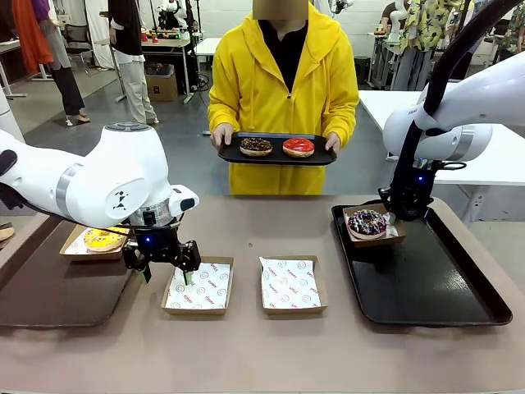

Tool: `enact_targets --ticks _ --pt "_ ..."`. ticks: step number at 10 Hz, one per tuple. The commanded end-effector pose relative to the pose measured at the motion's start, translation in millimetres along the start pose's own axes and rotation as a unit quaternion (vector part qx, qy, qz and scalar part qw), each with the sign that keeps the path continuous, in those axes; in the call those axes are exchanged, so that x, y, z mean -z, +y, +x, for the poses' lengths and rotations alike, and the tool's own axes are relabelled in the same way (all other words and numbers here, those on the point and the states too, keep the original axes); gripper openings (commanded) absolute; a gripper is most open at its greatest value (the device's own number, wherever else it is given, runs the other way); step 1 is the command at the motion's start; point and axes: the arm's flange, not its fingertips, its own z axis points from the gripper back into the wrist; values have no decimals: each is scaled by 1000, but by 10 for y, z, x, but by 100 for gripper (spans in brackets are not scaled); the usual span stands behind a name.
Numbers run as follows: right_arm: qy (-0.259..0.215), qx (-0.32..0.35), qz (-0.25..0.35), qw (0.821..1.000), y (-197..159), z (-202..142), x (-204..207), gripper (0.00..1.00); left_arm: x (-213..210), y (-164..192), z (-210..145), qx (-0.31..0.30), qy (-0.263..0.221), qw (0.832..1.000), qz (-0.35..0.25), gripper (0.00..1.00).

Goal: Individually package the donuts and arrange them on the tray.
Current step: Place the picked Paper togo box on the Handle tray while simultaneously picking up another Paper togo box from the table with the other hand.

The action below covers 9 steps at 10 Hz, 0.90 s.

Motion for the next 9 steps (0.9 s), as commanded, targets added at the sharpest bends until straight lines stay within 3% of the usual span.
enact_targets --ticks 1,2,3,4,9 --pt "-7 2 6 1000 -16 -22 25 62 5 -68 -23 -12 -13 1000 2 40" --pt "-6 3 9 1000 -21 -20 25 100 -3 -68 -21 -14 -16 1000 3 0" --pt "-6 3 11 1000 -27 -21 23 75 -2 -78 -23 -16 -19 1000 5 35" --pt "-6 3 14 1000 -30 -20 25 100 0 -80 -24 -17 -20 1000 6 0" --pt "-5 4 21 1000 -68 -30 27 100 4 -89 -23 -21 -17 1000 4 0"
